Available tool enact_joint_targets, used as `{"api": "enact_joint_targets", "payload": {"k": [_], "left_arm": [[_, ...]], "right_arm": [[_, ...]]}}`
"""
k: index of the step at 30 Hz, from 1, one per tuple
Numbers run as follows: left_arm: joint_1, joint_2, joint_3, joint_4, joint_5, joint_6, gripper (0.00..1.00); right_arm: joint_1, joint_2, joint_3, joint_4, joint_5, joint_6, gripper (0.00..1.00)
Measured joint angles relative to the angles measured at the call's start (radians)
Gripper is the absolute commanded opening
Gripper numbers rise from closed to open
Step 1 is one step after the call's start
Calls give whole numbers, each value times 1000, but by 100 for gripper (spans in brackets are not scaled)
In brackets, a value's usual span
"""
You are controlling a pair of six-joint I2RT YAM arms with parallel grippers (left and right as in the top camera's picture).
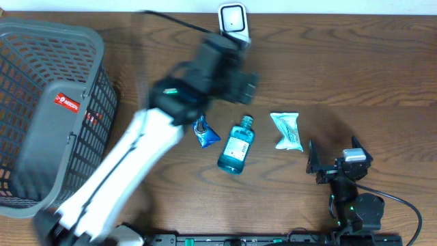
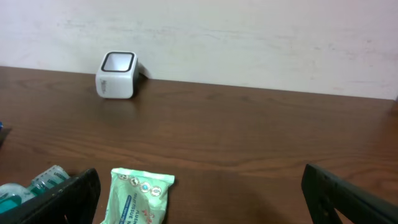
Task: Scan the item barcode
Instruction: 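Release the wipes pack right of the bottle, then reach the left gripper into the basket toward the red Nescafe stick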
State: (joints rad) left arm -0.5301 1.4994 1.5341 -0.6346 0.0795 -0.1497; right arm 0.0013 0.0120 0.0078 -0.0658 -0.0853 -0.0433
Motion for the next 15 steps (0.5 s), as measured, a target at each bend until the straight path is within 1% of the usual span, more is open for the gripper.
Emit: {"api": "enact_joint_targets", "payload": {"k": [2,5,8,11,13,15], "left_arm": [[103,-88,0,-35,-18,-13,98],[299,-209,4,-77,-42,-48,98],[492,-280,8,-143,-57,-71,98],[670,-297,12,-217,-64,-88,98],[773,-277,13,-257,-68,-98,98],[839,-241,13,-279,-68,-105,98]], "right_arm": [[0,0,0,0,0,0,99],[0,0,0,0,0,0,99],[0,0,0,0,0,0,99],[0,0,0,0,0,0,99],[0,0,0,0,0,0,99],[0,0,0,0,0,0,99]]}}
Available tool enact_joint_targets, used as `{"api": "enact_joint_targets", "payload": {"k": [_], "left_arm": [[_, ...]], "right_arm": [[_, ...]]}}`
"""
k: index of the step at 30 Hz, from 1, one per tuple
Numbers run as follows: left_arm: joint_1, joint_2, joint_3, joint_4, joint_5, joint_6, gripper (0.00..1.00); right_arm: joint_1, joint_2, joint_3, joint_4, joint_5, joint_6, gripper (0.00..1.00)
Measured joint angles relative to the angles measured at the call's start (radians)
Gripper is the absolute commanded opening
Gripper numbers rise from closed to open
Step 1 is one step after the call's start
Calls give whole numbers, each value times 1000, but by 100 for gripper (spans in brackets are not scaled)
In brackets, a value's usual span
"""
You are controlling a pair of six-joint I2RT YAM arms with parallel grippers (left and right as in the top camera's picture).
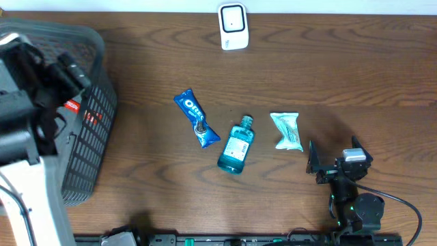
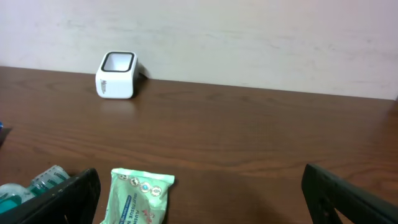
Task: Scan the item barcode
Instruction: 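Reach the left gripper into the basket toward the red Nescafe stick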
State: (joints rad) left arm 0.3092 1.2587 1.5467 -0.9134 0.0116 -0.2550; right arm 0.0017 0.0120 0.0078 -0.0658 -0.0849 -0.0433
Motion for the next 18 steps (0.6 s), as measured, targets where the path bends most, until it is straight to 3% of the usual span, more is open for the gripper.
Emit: {"api": "enact_joint_targets", "payload": {"k": [6,18], "left_arm": [[99,196,0,-11,0,-9,98],[109,542,0,31,-45,-53,98]], "right_arm": [[0,0,0,0,0,0,99],[0,0,0,0,0,0,99]]}}
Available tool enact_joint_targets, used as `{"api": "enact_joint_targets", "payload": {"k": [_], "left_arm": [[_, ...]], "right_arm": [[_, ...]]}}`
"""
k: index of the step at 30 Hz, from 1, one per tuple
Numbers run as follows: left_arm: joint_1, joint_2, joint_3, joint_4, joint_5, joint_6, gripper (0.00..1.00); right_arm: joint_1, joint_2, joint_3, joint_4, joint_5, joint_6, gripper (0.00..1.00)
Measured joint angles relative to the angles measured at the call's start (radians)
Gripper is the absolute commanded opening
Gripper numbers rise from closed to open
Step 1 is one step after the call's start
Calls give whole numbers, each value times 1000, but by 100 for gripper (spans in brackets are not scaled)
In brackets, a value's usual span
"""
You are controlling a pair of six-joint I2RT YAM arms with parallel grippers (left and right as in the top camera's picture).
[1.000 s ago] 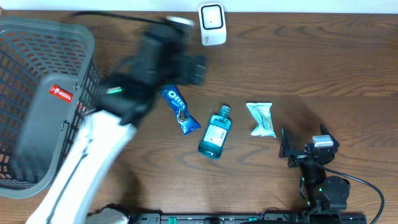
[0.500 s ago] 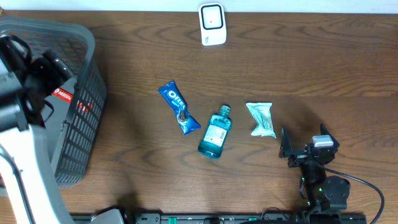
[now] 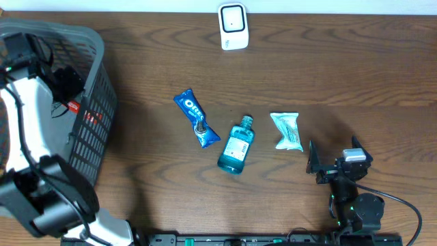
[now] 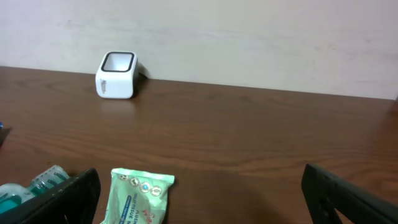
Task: Scan the item barcode
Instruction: 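Reach the left gripper into the basket toward the red Nescafe stick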
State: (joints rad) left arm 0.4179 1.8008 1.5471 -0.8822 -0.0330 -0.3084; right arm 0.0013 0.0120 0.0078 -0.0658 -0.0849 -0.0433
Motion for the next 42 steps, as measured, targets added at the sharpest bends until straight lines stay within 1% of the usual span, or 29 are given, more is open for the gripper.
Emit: {"api": "enact_joint_targets", "payload": {"k": [8,19,29,38,41,42], "left_arm": [[0,128,0,71,-1,-83,98],[0,281,0,165,-16,-122,98],[0,290,-8,193,-49,-137,98],[-1,248,-112,343,-79,-140,99],[-1,239,-137,375,-95,-140,68],[-1,237,-142,381,-97,-142,59]], "right_arm": [[0,0,0,0,0,0,99],[0,0,0,0,0,0,99],[0,0,0,0,0,0,99],[0,0,0,0,0,0,99],[0,0,0,0,0,0,99],[0,0,0,0,0,0,99]]}}
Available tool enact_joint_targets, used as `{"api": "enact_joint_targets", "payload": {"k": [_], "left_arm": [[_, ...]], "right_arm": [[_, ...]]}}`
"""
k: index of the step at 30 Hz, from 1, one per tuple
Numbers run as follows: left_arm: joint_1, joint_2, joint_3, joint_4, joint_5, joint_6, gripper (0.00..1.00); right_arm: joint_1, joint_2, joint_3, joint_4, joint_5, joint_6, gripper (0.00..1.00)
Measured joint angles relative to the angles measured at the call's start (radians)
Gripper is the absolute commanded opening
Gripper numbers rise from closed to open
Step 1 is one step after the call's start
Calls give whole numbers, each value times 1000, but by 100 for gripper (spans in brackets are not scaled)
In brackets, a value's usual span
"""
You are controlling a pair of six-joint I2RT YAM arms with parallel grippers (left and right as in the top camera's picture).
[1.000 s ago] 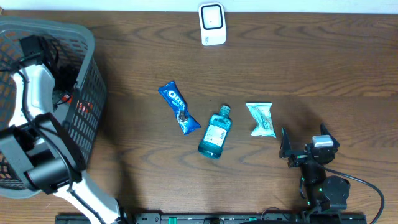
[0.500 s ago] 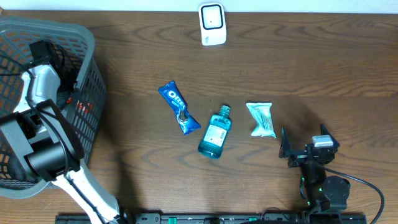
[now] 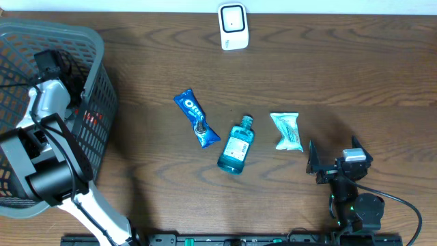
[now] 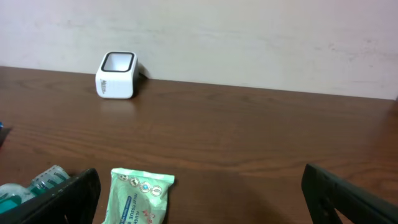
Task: Scan the item barcode
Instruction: 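Reach the left gripper into the basket toward the red Nescafe stick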
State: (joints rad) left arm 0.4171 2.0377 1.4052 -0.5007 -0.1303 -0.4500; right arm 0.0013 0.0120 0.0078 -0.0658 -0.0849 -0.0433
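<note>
The white scanner (image 3: 233,26) stands at the table's far edge, also seen in the right wrist view (image 4: 116,75). A blue Oreo pack (image 3: 196,119), a blue mouthwash bottle (image 3: 236,145) and a pale green tissue pack (image 3: 287,130) lie mid-table. My left gripper (image 3: 51,63) reaches inside the grey basket (image 3: 95,41); its jaws are too small to read. My right gripper (image 3: 333,161) rests near the front edge, open (image 4: 200,186), with the tissue pack (image 4: 140,196) just ahead of its left finger (image 4: 68,196) and nothing held.
The basket fills the left side of the table, and a red-labelled item (image 3: 92,117) shows through its mesh. The left arm's white link (image 3: 48,102) lies across the basket. A pale wall (image 4: 249,37) runs behind the scanner.
My left arm has folded further into the basket, and its gripper now sits nearer the basket's far wall. The right arm and the three items on the table have not moved.
First my left arm stretched over the mid-table, its gripper just short of the scanner and partly covering the Oreo pack. Half a second later it was over the basket at the left. Since then it has been inside the basket. The right arm stayed parked and open.
</note>
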Motion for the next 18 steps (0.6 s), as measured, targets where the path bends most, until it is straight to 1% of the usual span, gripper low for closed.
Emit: {"api": "enact_joint_targets", "payload": {"k": [1,2,3,5,6,7,12,18], "left_arm": [[0,-3,-6,5,-4,-2,55],[0,-5,-9,5,-5,-2,52],[0,-5,-11,5,-7,1,47],[0,-9,-15,0,-8,-6,25],[0,-10,-16,-5,-9,-2,13],[0,-11,-17,-13,-11,-4,8],[-2,-20,-21,-69,-48,5,7],[-2,-42,-43,-147,-146,6,7]], "right_arm": [[0,0,0,0,0,0,99],[0,0,0,0,0,0,99],[0,0,0,0,0,0,99],[0,0,0,0,0,0,99],[0,0,0,0,0,0,99],[0,0,0,0,0,0,99],[0,0,0,0,0,0,99],[0,0,0,0,0,0,99]]}}
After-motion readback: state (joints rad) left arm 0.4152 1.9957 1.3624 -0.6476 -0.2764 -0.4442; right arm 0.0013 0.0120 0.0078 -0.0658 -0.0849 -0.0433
